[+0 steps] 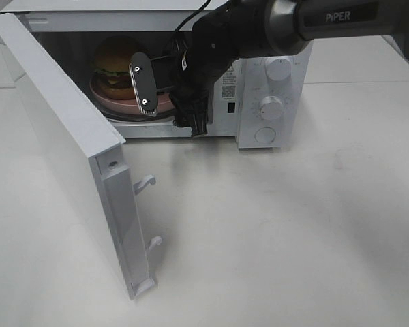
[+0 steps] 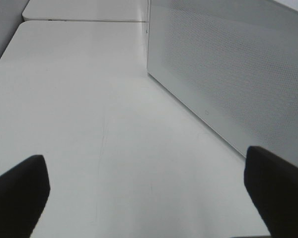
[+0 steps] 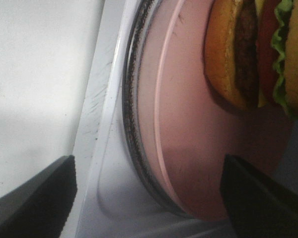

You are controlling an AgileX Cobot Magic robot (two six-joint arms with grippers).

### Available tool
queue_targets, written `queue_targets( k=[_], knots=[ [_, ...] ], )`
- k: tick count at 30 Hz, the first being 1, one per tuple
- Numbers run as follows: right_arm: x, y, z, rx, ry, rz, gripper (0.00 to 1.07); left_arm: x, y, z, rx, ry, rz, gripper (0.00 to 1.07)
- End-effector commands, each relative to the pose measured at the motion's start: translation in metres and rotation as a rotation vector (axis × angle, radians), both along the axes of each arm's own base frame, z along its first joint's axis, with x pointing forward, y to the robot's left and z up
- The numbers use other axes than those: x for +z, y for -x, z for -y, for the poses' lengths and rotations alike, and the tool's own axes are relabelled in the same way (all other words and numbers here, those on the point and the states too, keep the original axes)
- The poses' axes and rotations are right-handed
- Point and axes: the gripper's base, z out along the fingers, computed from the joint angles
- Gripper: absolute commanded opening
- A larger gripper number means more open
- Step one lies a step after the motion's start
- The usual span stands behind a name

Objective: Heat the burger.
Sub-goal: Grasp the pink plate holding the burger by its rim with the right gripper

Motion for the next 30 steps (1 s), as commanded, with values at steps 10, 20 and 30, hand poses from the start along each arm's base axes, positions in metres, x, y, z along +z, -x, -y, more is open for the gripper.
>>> queue_targets(
  k=[10,20,30],
  knots=[
    [-0.016,-0.006,-0.023,0.006,-0.026,-0.020,0.76,0.000,0.001,0.000,0.001,0.008,0.004,1.00],
    [-0.026,-0.011,-0.035,0.004,-0.049,-0.033,0.75,0.000,0.001,0.000,0.001,0.008,0.004,1.00],
    [-0.029,-0.017,-0.031,-0.015,-0.065,-0.039,0.19,0.000,0.001,0.000,0.001,0.008,0.004,1.00]
  ],
)
